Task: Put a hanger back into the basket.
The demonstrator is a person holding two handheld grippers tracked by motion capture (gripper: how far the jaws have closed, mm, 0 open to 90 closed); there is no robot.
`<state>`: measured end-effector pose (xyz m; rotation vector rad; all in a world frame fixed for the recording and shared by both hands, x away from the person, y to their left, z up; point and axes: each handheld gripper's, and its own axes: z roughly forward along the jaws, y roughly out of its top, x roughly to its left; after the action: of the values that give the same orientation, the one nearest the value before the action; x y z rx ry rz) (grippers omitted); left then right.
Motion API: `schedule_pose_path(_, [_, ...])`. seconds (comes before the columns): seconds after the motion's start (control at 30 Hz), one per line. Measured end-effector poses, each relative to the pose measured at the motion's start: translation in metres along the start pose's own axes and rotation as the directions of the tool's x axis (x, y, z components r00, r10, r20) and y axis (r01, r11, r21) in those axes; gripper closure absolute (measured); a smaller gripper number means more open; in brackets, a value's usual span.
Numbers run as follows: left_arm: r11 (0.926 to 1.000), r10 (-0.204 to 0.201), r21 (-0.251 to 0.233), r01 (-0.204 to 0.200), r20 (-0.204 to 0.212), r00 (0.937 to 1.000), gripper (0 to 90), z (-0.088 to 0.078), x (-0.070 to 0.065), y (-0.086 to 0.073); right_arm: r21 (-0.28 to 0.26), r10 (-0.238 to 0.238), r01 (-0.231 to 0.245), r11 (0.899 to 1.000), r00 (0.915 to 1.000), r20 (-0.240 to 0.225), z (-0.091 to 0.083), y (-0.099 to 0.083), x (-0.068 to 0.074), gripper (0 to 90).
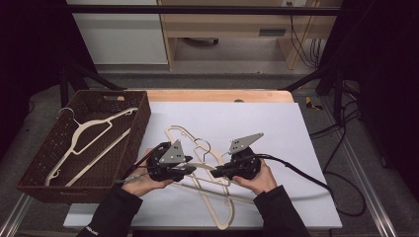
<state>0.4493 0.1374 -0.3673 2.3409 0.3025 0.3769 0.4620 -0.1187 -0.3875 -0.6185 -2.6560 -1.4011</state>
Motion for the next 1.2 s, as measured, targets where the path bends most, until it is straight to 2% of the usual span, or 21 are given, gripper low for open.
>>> schedule_pose_path(0.07, [0.9998, 0.014, 0.013, -0.014, 0.008, 0.9999, 67.8, 0.0, 0.0, 0.0, -0.007, -0.009, 0.009, 1.0, 0.9999, -0.011, 0.0, 0.0, 0.002, 86.5])
schedule_pose_path(0.17, [0.9975, 0.056, 0.043, -0.057, 0.018, 0.9983, 69.4, 0.002, -0.004, 0.001, -0.016, -0.014, 0.014, 1.0, 0.9994, -0.03, -0.002, 0.001, 0.004, 86.5])
schedule_pose_path(0.2, [0.9981, 0.05, 0.035, -0.051, 0.022, 0.9985, 70.4, 0.003, -0.005, 0.001, -0.016, -0.023, 0.022, 1.0, 0.9992, -0.034, -0.003, 0.001, 0.004, 86.5])
schedule_pose_path(0.23, [0.9971, 0.063, 0.043, -0.064, 0.024, 0.9977, 71.3, 0.002, -0.004, 0.002, -0.016, -0.027, 0.026, 1.0, 0.999, -0.037, -0.003, 0.001, 0.004, 86.5])
schedule_pose_path(0.3, [0.998, 0.051, 0.036, -0.053, 0.032, 0.9982, 74.1, 0.002, -0.004, 0.002, -0.013, -0.041, 0.04, 0.999, 0.9984, -0.04, -0.003, 0.001, 0.005, 86.5])
schedule_pose_path(0.43, [0.9944, 0.075, 0.071, -0.077, 0.035, 0.9966, 75.6, 0.001, -0.005, 0.004, -0.011, -0.045, 0.045, 0.999, 0.9982, -0.039, -0.004, 0.0, 0.006, 86.2])
schedule_pose_path(0.5, [0.9942, 0.075, 0.075, -0.077, 0.03, 0.9968, 76.9, -0.001, -0.007, 0.005, -0.022, -0.064, 0.063, 0.998, 0.9977, -0.023, -0.004, 0.0, 0.006, 84.4])
schedule_pose_path(0.6, [0.9978, 0.049, 0.043, -0.051, 0.037, 0.9981, 79.7, -0.006, -0.009, 0.005, -0.068, -0.083, 0.085, 0.994, 0.996, 0.032, -0.008, 0.001, 0.007, 77.1])
schedule_pose_path(0.77, [0.9992, 0.039, 0.01, -0.04, 0.046, 0.9982, 84.3, -0.012, -0.018, 0.009, -0.14, -0.085, 0.093, 0.986, 0.9944, 0.063, -0.017, 0.004, 0.009, 64.7])
schedule_pose_path(0.87, [0.9998, 0.008, -0.019, -0.007, 0.034, 0.9994, 86.2, -0.015, -0.023, 0.011, -0.158, -0.104, 0.123, 0.98, 0.9866, 0.126, -0.021, 0.004, 0.012, 56.5])
schedule_pose_path(0.93, [0.9992, -0.023, -0.032, 0.024, 0.023, 0.9995, 86.3, -0.016, -0.025, 0.012, -0.184, -0.104, 0.138, 0.973, 0.9778, 0.182, -0.026, 0.004, 0.014, 45.7])
schedule_pose_path(1.0, [0.9981, -0.049, -0.037, 0.05, 0.021, 0.9986, 86.3, -0.019, -0.024, 0.012, -0.222, -0.108, 0.158, 0.962, 0.9689, 0.223, -0.033, 0.005, 0.016, 39.5])
schedule_pose_path(1.1, [0.9931, -0.097, -0.067, 0.096, -0.009, 0.9953, 86.3, -0.026, -0.024, 0.013, -0.27, -0.091, 0.168, 0.948, 0.9569, 0.276, -0.048, 0.004, 0.02, 32.3])
schedule_pose_path(1.2, [0.9838, -0.148, -0.11, 0.142, -0.053, 0.9876, 86.3, -0.04, -0.021, 0.017, -0.289, -0.061, 0.166, 0.943, 0.9382, 0.341, -0.062, -0.001, 0.022, 28.0])
